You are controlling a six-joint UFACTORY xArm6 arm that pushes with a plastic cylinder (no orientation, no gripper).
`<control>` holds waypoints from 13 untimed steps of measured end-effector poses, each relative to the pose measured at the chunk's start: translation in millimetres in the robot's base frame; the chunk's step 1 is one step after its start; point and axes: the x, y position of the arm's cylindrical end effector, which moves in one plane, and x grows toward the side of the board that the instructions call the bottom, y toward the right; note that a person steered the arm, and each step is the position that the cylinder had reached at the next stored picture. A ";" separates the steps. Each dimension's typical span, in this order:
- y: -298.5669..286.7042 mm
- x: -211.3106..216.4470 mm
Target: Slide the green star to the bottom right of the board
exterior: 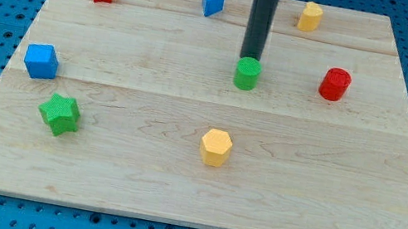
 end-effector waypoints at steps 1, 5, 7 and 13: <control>-60.6 22.7; -239.5 155.4; -227.9 198.6; -2.3 191.4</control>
